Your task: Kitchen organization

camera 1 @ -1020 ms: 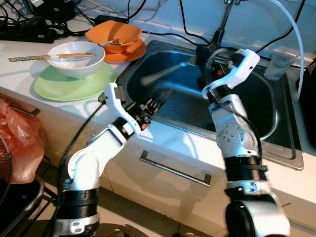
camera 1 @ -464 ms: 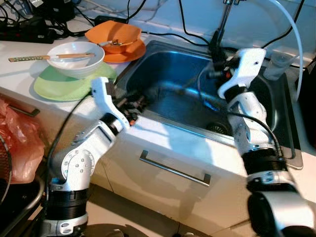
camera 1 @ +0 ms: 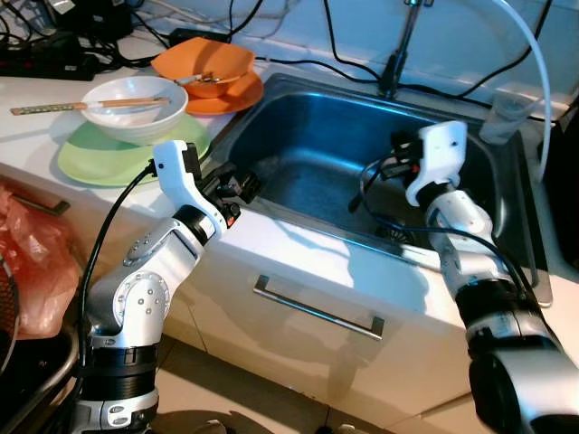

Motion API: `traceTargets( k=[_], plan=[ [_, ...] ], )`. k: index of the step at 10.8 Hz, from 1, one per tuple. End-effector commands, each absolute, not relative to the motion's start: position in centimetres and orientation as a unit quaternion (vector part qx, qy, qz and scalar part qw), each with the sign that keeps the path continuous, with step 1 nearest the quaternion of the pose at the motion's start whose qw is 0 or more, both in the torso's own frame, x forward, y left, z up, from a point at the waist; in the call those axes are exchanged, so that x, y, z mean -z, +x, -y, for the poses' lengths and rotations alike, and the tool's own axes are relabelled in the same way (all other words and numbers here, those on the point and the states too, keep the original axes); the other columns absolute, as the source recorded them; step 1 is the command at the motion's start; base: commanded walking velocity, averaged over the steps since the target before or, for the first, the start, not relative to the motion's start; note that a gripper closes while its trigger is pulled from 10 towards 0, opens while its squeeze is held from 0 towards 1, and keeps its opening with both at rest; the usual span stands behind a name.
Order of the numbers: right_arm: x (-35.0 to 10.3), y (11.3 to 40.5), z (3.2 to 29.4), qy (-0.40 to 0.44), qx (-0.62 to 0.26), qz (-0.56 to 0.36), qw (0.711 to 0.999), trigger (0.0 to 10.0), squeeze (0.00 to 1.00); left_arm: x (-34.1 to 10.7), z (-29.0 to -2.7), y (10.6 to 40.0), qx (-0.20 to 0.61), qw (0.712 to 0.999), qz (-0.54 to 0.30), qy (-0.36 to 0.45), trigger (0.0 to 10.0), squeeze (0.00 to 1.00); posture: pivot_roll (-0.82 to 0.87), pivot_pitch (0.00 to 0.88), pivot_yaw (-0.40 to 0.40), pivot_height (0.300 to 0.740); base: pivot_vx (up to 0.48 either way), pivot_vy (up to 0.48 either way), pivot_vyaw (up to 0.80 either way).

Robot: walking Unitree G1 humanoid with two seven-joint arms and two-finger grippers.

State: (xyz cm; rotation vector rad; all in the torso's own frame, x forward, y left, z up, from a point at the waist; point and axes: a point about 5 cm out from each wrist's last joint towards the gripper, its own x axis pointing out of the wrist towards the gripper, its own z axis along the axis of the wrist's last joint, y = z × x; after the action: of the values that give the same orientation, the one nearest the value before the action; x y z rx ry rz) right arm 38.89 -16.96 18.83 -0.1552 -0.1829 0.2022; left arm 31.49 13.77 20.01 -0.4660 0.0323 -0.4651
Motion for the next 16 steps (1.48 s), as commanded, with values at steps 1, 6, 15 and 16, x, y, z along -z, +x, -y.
traceTargets(
  k=[1,6,15,16],
  plan=[
    [-20.2,39.3,16.8,-0.088,-0.102,0.112,0.985,10.0,0.0,-20.2,-13.7,31.4,0.226,0.949,-0.011,-0.22,10.0,0.07,0.08,0.101,-0.032,0.74,0.0,0.0,0.0],
    [-19.3,39.9,15.0,-0.076,-0.147,0.088,0.982,10.0,1.0,-20.0,-14.5,31.1,0.209,0.955,-0.011,-0.212,10.0,0.45,0.1,0.115,-0.035,0.74,0.0,0.0,0.0],
    [-19.5,39.5,14.1,-0.045,-0.199,0.109,0.973,10.0,1.0,-20.5,-15.4,31.4,0.194,0.966,0.005,-0.171,10.0,1.0,0.1,0.097,-0.036,0.74,0.0,0.0,0.0],
    [-20.3,39.1,13.7,-0.035,-0.214,0.137,0.967,10.0,1.0,-20.9,-16.3,31.6,0.175,0.974,0.018,-0.145,10.0,1.0,0.1,0.095,-0.034,0.74,0.0,0.0,0.0]
  ],
)
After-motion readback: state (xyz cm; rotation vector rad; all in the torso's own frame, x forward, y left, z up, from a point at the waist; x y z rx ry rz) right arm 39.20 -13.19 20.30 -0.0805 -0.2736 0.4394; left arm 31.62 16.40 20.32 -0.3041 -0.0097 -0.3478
